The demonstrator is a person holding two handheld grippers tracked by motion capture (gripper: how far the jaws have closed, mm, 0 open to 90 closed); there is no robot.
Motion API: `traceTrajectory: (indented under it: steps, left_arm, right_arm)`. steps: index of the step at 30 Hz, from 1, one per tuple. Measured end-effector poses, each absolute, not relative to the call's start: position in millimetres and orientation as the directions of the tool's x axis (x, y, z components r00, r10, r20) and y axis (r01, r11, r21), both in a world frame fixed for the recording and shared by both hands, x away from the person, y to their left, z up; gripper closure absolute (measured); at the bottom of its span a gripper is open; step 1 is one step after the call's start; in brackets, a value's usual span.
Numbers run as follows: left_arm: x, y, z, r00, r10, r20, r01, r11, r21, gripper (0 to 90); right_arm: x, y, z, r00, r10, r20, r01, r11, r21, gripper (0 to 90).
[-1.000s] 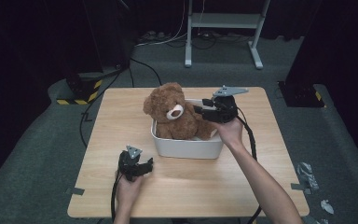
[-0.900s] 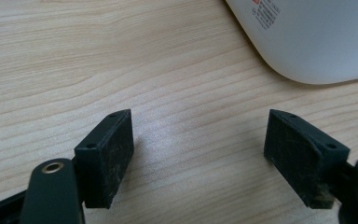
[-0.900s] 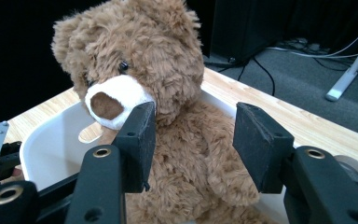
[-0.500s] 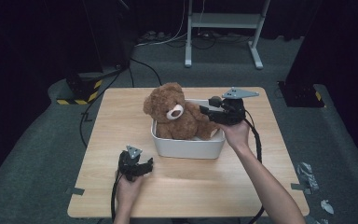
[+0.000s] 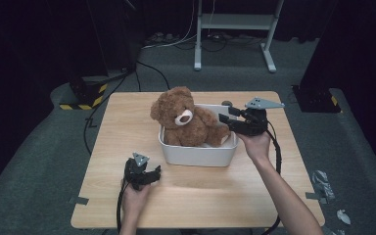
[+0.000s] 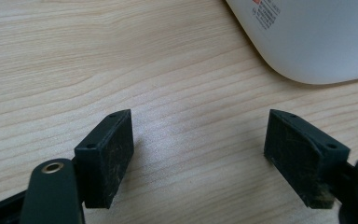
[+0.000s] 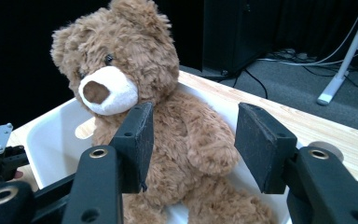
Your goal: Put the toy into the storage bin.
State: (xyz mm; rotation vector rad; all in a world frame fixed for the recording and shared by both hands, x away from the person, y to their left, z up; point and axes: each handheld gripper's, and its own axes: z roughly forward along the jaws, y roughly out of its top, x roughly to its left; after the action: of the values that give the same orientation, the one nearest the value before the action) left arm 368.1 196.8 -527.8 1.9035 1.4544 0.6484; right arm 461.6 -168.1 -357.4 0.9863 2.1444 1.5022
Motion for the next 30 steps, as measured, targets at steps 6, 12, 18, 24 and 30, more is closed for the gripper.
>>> traceTrajectory:
  steps: [6,12,18,24,30]
  left_arm:
    - [368,197,-528,0.263,0.965,0.0,0.644,-0.175,0.744,23.8]
    - [368,197,-528,0.262,0.965,0.0,0.645,-0.175,0.744,23.7]
    - [368,197,-528,0.262,0.965,-0.001,0.645,-0.174,0.744,23.6]
    - [368,197,-528,0.262,0.965,-0.001,0.645,-0.175,0.744,23.6]
    - [368,197,-528,0.262,0.965,-0.001,0.646,-0.175,0.743,23.6]
  right_arm:
    - [459,-175,-360,-0.688,0.715,0.123,0.354,0.182,0.917,46.7]
    - [456,-180,-357,-0.687,0.717,0.122,0.343,0.172,0.923,46.5]
    - [452,-182,-358,-0.682,0.72,0.127,0.342,0.161,0.926,46.0]
    - [447,-186,-359,-0.682,0.722,0.12,0.338,0.165,0.927,45.7]
    - [444,-192,-361,-0.677,0.725,0.125,0.339,0.156,0.928,45.5]
